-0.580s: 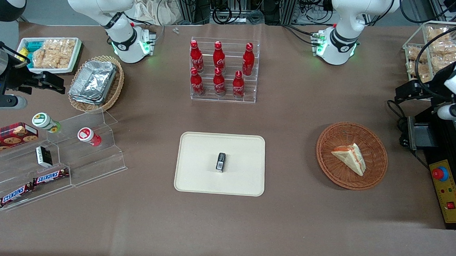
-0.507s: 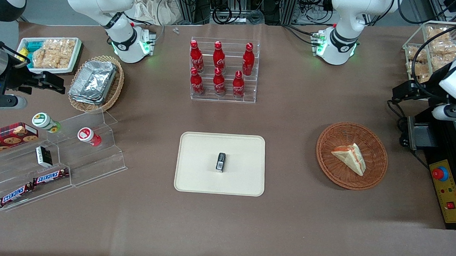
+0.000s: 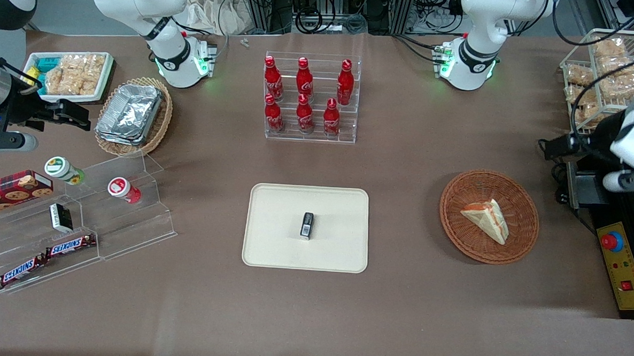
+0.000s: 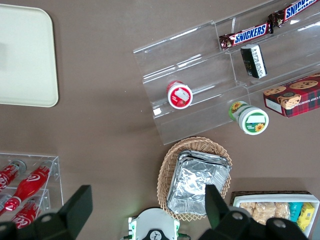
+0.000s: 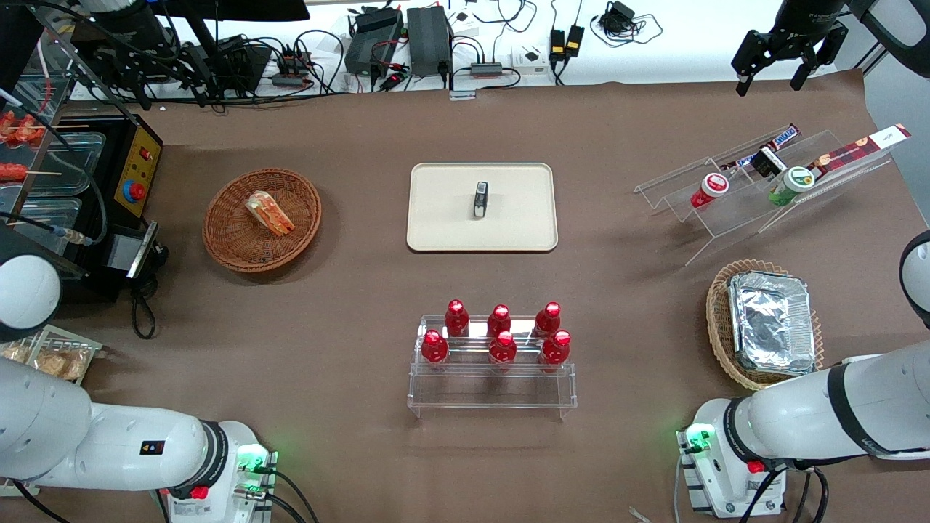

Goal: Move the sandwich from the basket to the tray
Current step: 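Move the left gripper over the sandwich in the wicker basket, then lower the left gripper and close it on the triangular sandwich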

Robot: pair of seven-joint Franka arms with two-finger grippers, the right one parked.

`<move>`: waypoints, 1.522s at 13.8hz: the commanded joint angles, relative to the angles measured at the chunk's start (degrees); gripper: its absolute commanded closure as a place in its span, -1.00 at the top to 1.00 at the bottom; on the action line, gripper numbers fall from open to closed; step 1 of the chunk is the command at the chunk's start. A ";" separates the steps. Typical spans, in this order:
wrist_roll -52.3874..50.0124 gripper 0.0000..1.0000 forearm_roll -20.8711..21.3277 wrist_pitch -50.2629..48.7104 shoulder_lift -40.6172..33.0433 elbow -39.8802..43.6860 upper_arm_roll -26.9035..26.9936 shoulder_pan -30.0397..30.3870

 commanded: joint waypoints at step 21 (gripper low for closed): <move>-36.70 -1.00 -0.07 39.67 6.93 -30.77 0.84 0.43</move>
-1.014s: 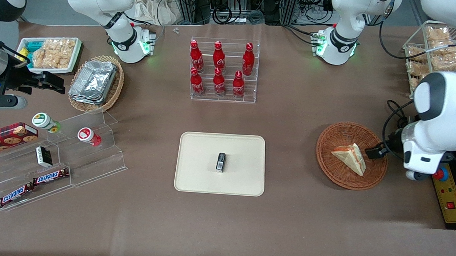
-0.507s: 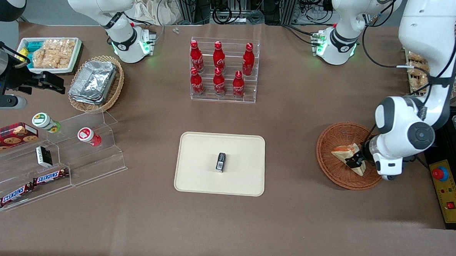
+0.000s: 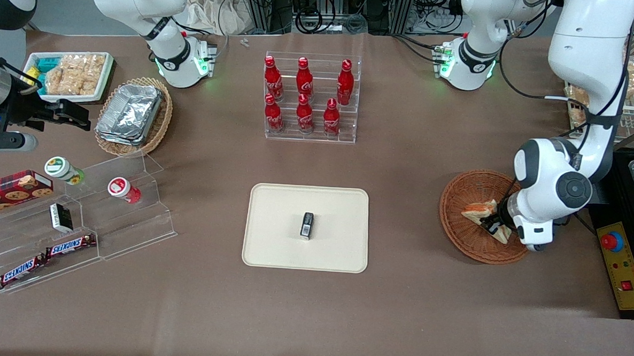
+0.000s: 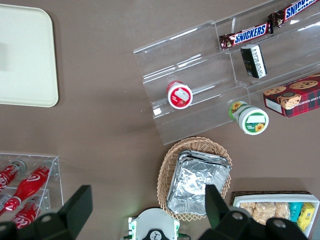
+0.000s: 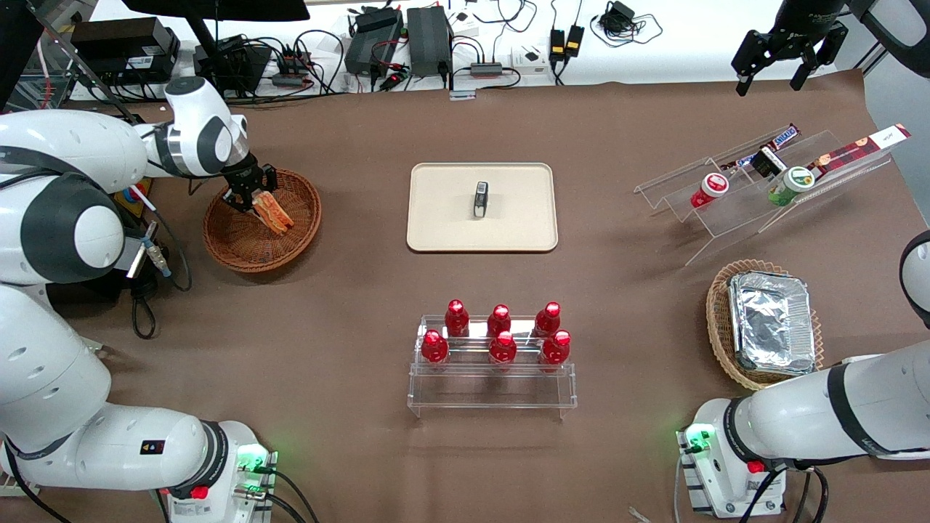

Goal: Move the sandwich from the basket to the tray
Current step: 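Lower the left gripper and close it on the triangular sandwich, then lift the sandwich and carry it over the cream tray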

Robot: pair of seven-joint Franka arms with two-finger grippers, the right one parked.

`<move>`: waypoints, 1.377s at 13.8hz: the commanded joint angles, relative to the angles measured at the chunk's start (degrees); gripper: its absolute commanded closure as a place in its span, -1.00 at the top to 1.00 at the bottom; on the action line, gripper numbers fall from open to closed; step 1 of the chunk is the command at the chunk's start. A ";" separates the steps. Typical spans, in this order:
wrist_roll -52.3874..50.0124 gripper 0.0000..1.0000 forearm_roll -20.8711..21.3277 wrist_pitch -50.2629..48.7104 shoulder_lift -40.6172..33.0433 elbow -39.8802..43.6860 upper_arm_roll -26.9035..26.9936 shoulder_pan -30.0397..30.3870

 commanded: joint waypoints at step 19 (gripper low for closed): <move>12.76 -1.00 7.70 -4.98 10.66 20.95 -20.40 -14.35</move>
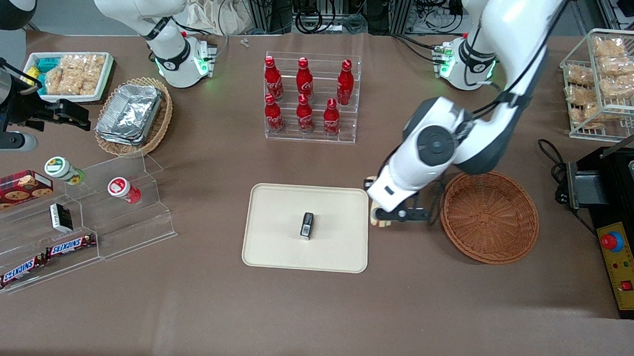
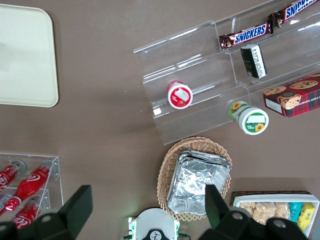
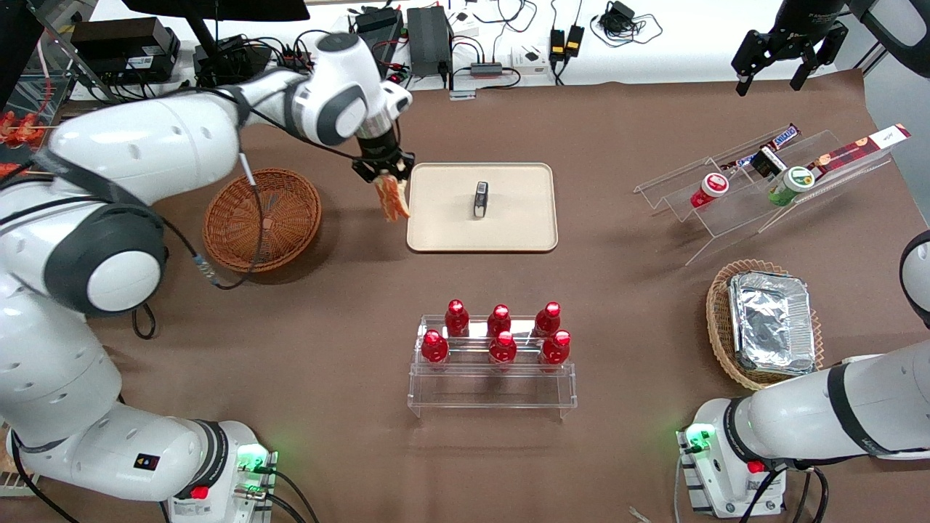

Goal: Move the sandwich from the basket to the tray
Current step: 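Lift the sandwich and carry it over the cream tray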

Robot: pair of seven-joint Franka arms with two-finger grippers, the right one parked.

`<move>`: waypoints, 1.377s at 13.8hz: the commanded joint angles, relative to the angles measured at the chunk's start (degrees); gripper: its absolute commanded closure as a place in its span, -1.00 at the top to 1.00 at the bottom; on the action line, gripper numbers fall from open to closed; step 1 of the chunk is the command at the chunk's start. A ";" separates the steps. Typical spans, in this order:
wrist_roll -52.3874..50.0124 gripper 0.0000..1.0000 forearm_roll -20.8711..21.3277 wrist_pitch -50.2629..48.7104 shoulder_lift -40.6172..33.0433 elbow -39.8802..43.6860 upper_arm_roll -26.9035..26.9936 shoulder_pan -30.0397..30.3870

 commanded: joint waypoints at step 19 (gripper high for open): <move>3.15 1.00 1.21 -13.43 -8.09 7.35 0.46 8.03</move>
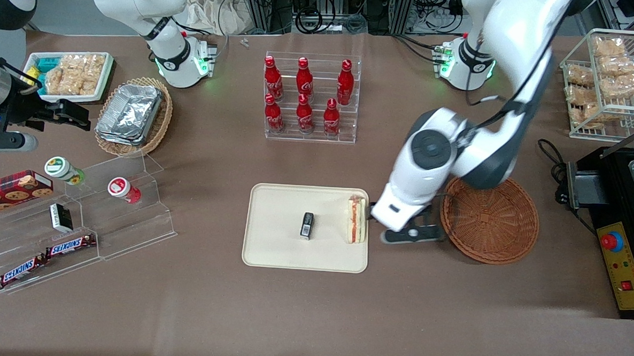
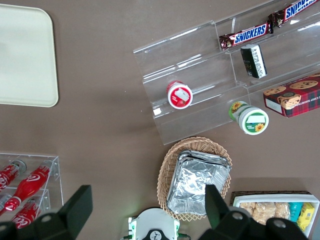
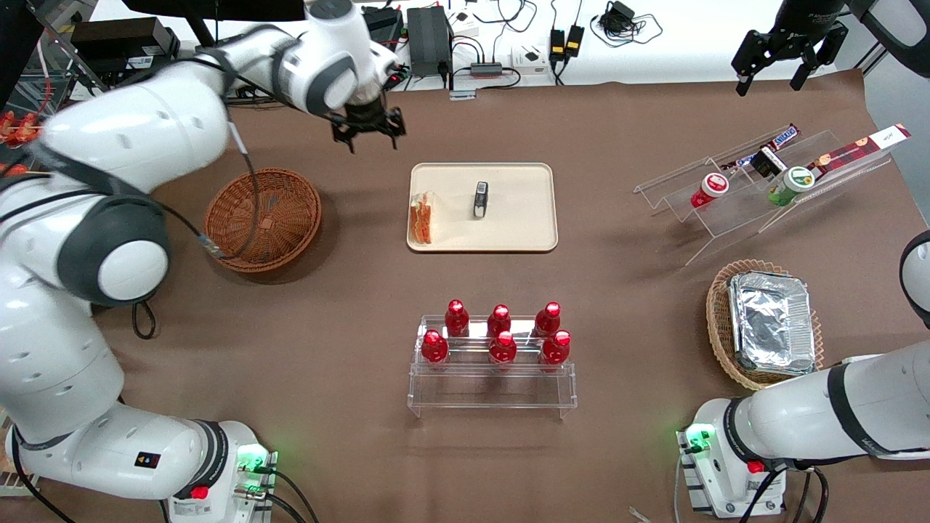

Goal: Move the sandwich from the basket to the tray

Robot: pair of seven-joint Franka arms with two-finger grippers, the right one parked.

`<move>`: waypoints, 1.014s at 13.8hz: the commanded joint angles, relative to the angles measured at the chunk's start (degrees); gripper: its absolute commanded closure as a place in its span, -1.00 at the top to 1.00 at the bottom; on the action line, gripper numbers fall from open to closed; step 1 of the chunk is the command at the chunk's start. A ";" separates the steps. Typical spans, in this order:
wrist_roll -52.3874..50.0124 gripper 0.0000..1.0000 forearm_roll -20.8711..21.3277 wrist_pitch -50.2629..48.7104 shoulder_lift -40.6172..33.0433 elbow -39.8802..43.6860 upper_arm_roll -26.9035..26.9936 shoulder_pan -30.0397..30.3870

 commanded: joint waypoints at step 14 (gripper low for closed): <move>25.90 1.00 -10.10 -26.93 -27.25 -5.61 18.01 8.96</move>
